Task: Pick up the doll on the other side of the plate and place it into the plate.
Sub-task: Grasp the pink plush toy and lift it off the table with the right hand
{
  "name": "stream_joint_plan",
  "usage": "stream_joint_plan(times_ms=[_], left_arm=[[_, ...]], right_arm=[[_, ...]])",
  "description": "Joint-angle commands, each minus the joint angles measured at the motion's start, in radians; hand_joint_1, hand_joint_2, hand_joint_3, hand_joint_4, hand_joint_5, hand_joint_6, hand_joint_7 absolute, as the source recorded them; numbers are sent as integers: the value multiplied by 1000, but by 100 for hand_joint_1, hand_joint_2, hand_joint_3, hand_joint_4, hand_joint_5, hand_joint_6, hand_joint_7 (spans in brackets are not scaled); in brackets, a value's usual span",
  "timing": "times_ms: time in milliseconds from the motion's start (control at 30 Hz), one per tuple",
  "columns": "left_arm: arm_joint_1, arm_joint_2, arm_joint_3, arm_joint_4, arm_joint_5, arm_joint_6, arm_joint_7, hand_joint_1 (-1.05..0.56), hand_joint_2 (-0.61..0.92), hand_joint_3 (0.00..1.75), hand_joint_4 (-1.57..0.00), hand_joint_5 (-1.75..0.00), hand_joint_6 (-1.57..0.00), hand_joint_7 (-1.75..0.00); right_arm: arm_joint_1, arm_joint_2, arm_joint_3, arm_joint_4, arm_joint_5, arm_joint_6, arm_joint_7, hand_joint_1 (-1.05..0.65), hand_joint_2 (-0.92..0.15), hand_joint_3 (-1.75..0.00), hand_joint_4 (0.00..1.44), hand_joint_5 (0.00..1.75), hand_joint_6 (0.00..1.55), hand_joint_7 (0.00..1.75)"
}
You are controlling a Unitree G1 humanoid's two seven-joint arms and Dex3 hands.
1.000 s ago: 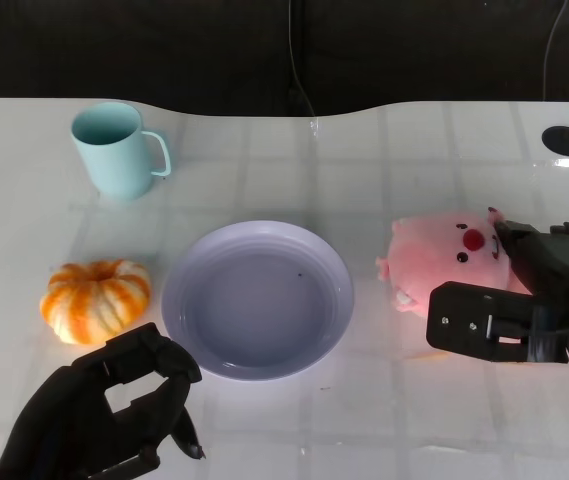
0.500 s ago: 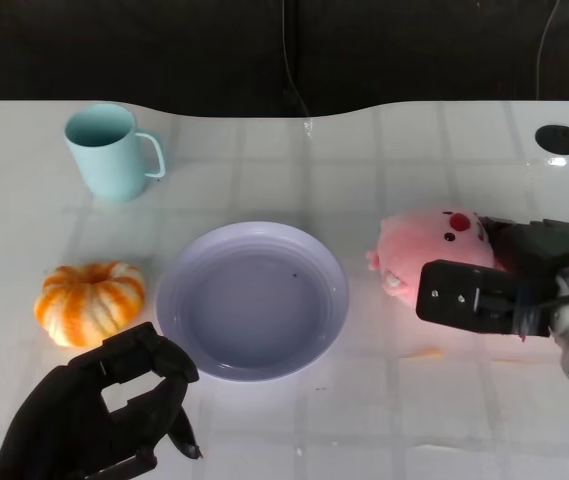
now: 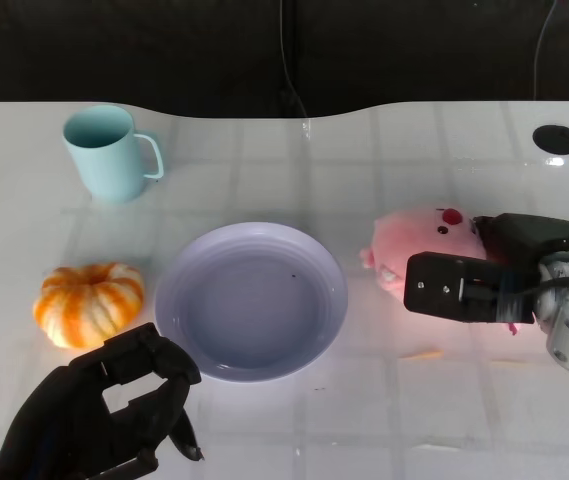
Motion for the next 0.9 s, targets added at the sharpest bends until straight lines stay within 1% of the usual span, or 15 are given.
stream_joint_plan(times_ms=[33, 67, 100, 167, 233, 300, 367, 400, 467, 567, 600, 633, 667, 800, 900], left_arm=[[3, 11, 7, -8, 0, 3, 7, -43, 71, 81, -68, -175, -67, -137], [3, 11, 7, -9, 0, 5, 9, -43, 71, 80, -68, -175, -67, -137], [3, 11, 8, -9, -1, 8, 10, -43, 71, 80, -68, -175, -67, -137], [2, 11, 7, -7, 2, 4, 7, -42, 71, 81, -68, -175, -67, -137], [2, 12, 5, -6, 5, 0, 5, -42, 71, 81, -68, -175, -67, -138], [0, 13, 6, -5, 3, 1, 4, -42, 72, 81, -68, -175, -67, -138], [-1, 13, 6, -5, 1, 5, 5, -41, 72, 82, -68, -175, -67, -139], [-1, 13, 7, -6, 0, 8, 7, -41, 71, 82, -68, -175, -67, -139], [-3, 13, 7, -9, -1, 14, 10, -41, 71, 82, -68, -175, -67, -140], [-5, 13, 8, -5, 1, 10, 6, -41, 71, 83, -68, -175, -66, -140], [-6, 12, 8, -4, -1, 11, 6, -41, 71, 83, -68, -175, -66, -140], [-6, 12, 9, -3, 0, 11, 7, -41, 71, 83, -68, -175, -66, -140], [-8, 12, 10, -2, -2, 13, 7, -41, 70, 83, -68, -175, -66, -140], [-10, 15, 10, 1, 3, 11, 5, -41, 70, 83, -68, -175, -66, -140], [-11, 16, 11, 5, 3, 8, 2, -41, 71, 84, -68, -175, -66, -140]], right_arm=[[64, 31, 24, 41, 12, -43, -8, -31, -92, -5, 102, 20, 105, 12], [65, 30, 32, 45, 6, -50, -21, -30, -92, -5, 100, 34, 108, 9], [65, 29, 45, 50, -4, -53, -30, -30, -92, -8, 89, 62, 109, 4], [64, 24, 64, 51, -13, -59, -33, -31, -92, -20, 78, 79, 108, 2], [64, 20, 74, 51, -16, -58, -43, -31, -92, -24, 77, 84, 108, 1], [68, 17, 78, 46, -15, -56, -71, -31, -92, -29, 71, 77, 103, 0], [72, 9, 88, 38, -20, -59, -104, -31, -92, -31, 71, 79, 104, 1], [77, 5, 85, 32, -16, -67, -134, -30, -92, -31, 70, 93, 107, 3], [85, 0, 78, 24, -8, -78, -181, -30, -92, -31, 72, 110, 115, 7], [93, -10, 72, 12, -3, -98, -251, -29, -92, -32, 75, 130, 121, 15], [96, -13, 72, 8, -4, -105, -275, -28, -92, -29, 76, 141, 119, 28], [98, -15, 66, 5, 2, -107, -293, -28, -92, -28, 77, 146, 109, 52], [100, -16, 59, 2, 9, -108, -308, -27, -92, -27, 77, 149, 101, 68], [112, -28, 32, -14, 29, -126, -368, -24, -92, -11, 78, 172, 85, 116], [118, -43, 19, -25, 32, -137, -406, -23, -91, -9, 82, 174, 80, 133]])
